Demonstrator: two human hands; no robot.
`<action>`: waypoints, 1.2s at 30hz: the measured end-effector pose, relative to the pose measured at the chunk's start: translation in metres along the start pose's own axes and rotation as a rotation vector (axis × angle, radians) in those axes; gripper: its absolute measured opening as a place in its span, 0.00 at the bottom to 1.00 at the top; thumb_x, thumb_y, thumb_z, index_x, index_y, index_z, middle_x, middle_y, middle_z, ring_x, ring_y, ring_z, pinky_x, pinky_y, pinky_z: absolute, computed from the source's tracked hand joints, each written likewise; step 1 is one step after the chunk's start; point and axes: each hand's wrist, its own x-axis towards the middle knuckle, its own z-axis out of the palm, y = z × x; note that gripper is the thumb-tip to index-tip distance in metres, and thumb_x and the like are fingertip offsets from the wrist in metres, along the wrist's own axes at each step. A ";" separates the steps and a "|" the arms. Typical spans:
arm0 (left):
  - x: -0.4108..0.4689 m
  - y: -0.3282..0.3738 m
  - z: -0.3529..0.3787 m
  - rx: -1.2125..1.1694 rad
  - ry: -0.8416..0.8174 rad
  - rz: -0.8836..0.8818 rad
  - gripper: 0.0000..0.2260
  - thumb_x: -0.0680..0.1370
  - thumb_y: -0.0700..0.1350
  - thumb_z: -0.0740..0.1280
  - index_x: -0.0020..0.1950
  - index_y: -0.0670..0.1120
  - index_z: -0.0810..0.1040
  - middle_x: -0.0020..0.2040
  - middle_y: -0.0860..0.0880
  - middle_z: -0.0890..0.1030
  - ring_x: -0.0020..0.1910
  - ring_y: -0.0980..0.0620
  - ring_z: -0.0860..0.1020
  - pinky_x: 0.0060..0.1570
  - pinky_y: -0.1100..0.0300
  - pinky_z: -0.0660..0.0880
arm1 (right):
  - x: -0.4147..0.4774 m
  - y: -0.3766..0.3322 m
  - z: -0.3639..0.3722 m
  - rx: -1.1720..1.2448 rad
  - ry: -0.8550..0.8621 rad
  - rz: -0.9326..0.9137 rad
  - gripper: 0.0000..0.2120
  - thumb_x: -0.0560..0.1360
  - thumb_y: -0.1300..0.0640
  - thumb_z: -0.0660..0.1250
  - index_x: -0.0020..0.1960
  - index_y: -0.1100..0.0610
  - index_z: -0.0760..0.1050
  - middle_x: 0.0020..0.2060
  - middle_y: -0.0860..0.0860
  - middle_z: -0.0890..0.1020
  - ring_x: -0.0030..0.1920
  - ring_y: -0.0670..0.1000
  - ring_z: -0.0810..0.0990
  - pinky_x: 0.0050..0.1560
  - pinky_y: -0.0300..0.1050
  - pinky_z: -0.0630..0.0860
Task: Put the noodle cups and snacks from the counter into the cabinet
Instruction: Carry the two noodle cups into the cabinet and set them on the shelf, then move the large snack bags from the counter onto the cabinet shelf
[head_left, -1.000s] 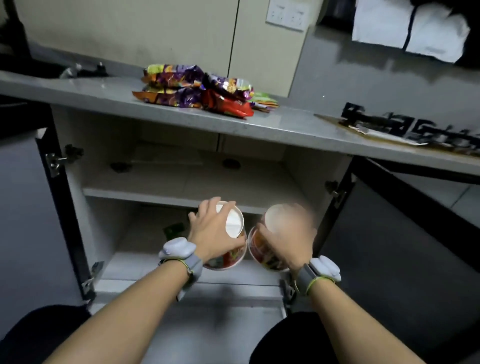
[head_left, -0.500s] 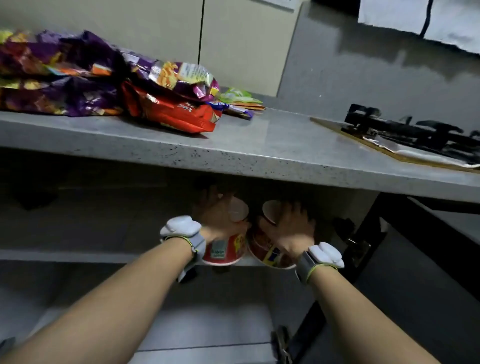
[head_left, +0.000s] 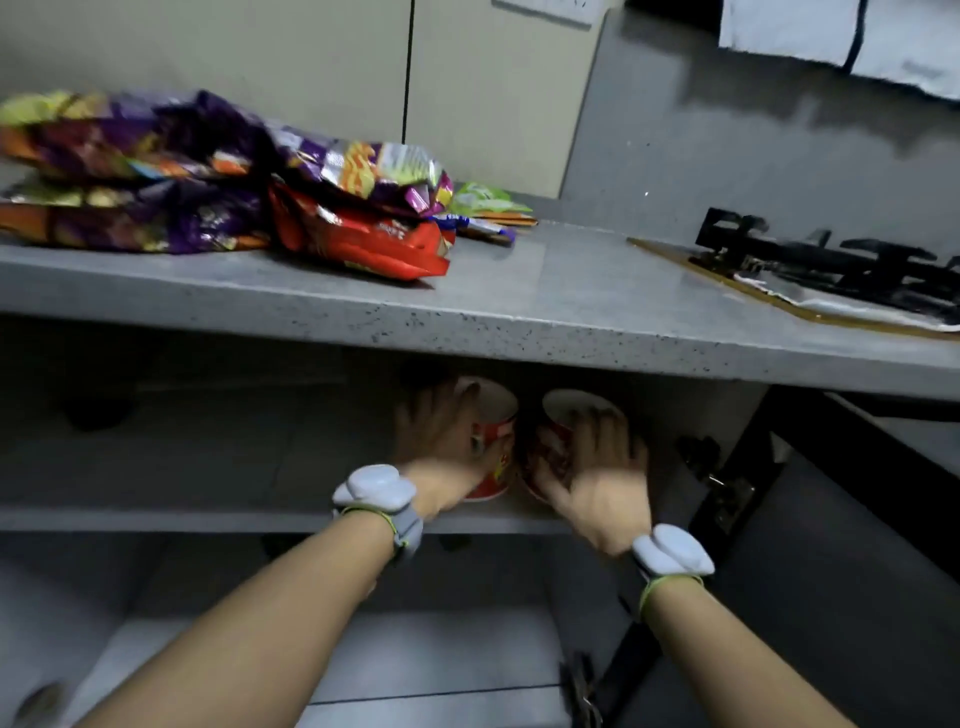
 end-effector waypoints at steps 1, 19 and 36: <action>-0.017 0.001 -0.010 0.020 -0.040 -0.009 0.34 0.73 0.65 0.55 0.75 0.50 0.62 0.73 0.45 0.66 0.68 0.41 0.66 0.65 0.46 0.64 | -0.012 -0.007 -0.012 -0.001 -0.022 -0.018 0.33 0.68 0.37 0.60 0.62 0.60 0.71 0.54 0.64 0.79 0.53 0.64 0.78 0.50 0.59 0.75; -0.093 -0.052 -0.281 0.045 0.602 0.158 0.20 0.77 0.53 0.63 0.67 0.50 0.70 0.62 0.50 0.75 0.61 0.49 0.72 0.59 0.51 0.73 | 0.005 -0.153 -0.255 0.328 0.371 -0.272 0.21 0.75 0.49 0.64 0.65 0.56 0.70 0.57 0.55 0.76 0.56 0.56 0.75 0.52 0.51 0.72; -0.011 -0.127 -0.269 -0.140 0.525 -0.172 0.20 0.70 0.65 0.67 0.57 0.56 0.75 0.60 0.54 0.75 0.66 0.49 0.67 0.59 0.51 0.70 | 0.104 -0.232 -0.193 0.423 0.280 -0.082 0.23 0.75 0.35 0.59 0.61 0.50 0.76 0.63 0.53 0.75 0.69 0.56 0.66 0.62 0.60 0.70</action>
